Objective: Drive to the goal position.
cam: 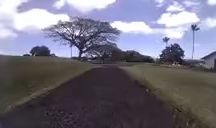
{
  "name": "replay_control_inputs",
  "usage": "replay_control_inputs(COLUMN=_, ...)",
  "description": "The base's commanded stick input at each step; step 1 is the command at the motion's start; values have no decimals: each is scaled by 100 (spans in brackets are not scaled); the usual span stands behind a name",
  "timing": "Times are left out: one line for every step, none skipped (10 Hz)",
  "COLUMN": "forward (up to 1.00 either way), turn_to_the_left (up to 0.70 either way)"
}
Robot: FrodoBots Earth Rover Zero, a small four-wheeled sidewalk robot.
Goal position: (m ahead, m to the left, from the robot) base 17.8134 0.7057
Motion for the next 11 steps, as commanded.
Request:
replay_control_inputs(forward=30, turn_to_the_left=0)
replay_control_inputs(forward=30, turn_to_the_left=0)
replay_control_inputs(forward=30, turn_to_the_left=0)
replay_control_inputs(forward=30, turn_to_the_left=0)
replay_control_inputs(forward=30, turn_to_the_left=0)
replay_control_inputs(forward=30, turn_to_the_left=0)
replay_control_inputs(forward=30, turn_to_the_left=0)
replay_control_inputs(forward=30, turn_to_the_left=0)
replay_control_inputs(forward=30, turn_to_the_left=0)
replay_control_inputs(forward=30, turn_to_the_left=0)
replay_control_inputs(forward=30, turn_to_the_left=0)
